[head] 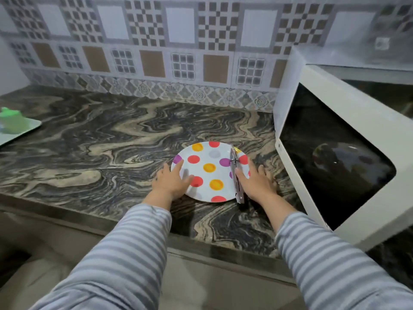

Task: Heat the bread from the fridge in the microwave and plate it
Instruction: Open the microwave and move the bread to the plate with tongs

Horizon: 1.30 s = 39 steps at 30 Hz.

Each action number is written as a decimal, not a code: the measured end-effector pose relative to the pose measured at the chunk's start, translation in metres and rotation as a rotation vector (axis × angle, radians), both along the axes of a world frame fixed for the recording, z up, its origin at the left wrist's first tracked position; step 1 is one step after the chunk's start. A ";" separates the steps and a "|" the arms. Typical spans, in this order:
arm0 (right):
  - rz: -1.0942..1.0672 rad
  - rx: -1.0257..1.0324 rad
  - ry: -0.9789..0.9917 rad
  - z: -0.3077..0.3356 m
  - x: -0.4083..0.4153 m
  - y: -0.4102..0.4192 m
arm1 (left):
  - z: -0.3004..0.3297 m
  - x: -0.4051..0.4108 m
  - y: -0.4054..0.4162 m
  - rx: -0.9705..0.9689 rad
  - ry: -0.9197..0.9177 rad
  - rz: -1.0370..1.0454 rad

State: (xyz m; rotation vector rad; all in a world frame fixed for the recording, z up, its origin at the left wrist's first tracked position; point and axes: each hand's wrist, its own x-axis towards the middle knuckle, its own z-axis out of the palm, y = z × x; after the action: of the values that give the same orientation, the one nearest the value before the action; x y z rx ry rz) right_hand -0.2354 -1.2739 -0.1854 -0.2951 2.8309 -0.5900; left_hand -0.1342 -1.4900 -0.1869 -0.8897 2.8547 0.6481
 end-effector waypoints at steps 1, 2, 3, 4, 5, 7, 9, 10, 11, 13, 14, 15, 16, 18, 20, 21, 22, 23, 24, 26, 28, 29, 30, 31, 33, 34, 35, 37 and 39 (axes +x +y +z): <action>0.019 0.030 -0.007 -0.004 -0.004 -0.001 | -0.004 -0.003 -0.003 -0.017 -0.005 0.000; 0.037 0.052 -0.011 -0.006 -0.007 -0.002 | -0.008 -0.005 -0.005 -0.041 0.000 0.004; 0.051 0.059 -0.016 -0.008 -0.010 -0.003 | -0.011 -0.007 -0.006 -0.071 0.010 0.010; 0.061 0.055 -0.019 -0.010 -0.012 -0.003 | -0.014 -0.008 -0.006 -0.098 0.021 0.013; 0.069 0.048 -0.015 -0.012 -0.014 -0.003 | -0.018 -0.009 -0.006 -0.122 0.038 0.015; 0.085 0.039 0.011 -0.014 -0.014 -0.004 | -0.024 -0.011 -0.004 -0.140 0.110 0.045; 0.091 0.007 0.024 -0.015 -0.014 -0.005 | -0.025 -0.012 -0.001 -0.111 0.194 0.093; 0.085 -0.027 0.018 -0.015 -0.014 -0.006 | -0.025 -0.013 0.001 -0.079 0.237 0.109; 0.074 -0.073 0.004 -0.015 -0.014 -0.008 | -0.025 -0.014 0.003 -0.030 0.290 0.119; 0.035 -0.187 -0.031 -0.014 -0.013 -0.012 | -0.022 -0.016 0.008 0.121 0.427 0.152; 0.008 -0.250 -0.043 -0.013 -0.012 -0.014 | -0.019 -0.015 0.011 0.188 0.489 0.174; -0.022 -0.322 -0.051 -0.014 -0.010 -0.016 | -0.017 -0.015 0.013 0.239 0.536 0.193; -0.049 -0.398 -0.061 -0.013 -0.008 -0.017 | -0.015 -0.014 0.015 0.278 0.570 0.207; -0.075 -0.531 -0.082 -0.010 -0.003 -0.016 | -0.013 -0.012 0.015 0.364 0.595 0.233; -0.083 -0.614 -0.079 -0.006 0.002 -0.013 | -0.016 -0.007 0.016 0.438 0.602 0.252; -0.088 -0.641 -0.073 -0.003 0.004 -0.010 | -0.019 -0.004 0.017 0.460 0.608 0.261; -0.091 -0.660 -0.071 0.000 0.007 -0.008 | -0.021 0.000 0.019 0.475 0.613 0.265; -0.091 -0.675 -0.075 0.003 0.010 -0.005 | -0.021 0.004 0.020 0.488 0.618 0.268; -0.089 -0.688 -0.082 0.005 0.014 -0.001 | -0.020 0.009 0.023 0.502 0.625 0.271; -0.086 -0.721 -0.103 0.009 0.024 0.008 | -0.016 0.019 0.030 0.500 0.647 0.274; -0.078 -0.758 -0.121 0.012 0.038 0.018 | -0.012 0.031 0.039 0.490 0.674 0.289; -0.073 -0.769 -0.123 0.013 0.046 0.025 | -0.011 0.039 0.044 0.498 0.692 0.302; -0.067 -0.773 -0.126 0.014 0.054 0.032 | -0.009 0.050 0.052 0.508 0.699 0.316; -0.056 -0.771 -0.130 0.014 0.062 0.039 | -0.008 0.061 0.060 0.519 0.713 0.327; -0.020 -0.766 -0.147 0.015 0.082 0.056 | -0.011 0.086 0.077 0.538 0.730 0.355; -0.001 -0.766 -0.157 0.014 0.094 0.064 | -0.013 0.101 0.088 0.541 0.731 0.379; 0.019 -0.764 -0.164 0.013 0.105 0.073 | -0.014 0.117 0.099 0.541 0.743 0.405; 0.067 -0.754 -0.179 0.010 0.131 0.093 | -0.018 0.150 0.124 0.555 0.756 0.453; 0.104 -0.735 -0.207 0.007 0.156 0.113 | -0.019 0.181 0.150 0.552 0.758 0.462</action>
State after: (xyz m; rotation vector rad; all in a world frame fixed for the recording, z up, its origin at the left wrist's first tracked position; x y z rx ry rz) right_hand -0.0798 -1.1613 -0.1781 -0.4636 2.2801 -1.5189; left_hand 0.0465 -1.3398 -0.2058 -1.4199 2.6967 2.0849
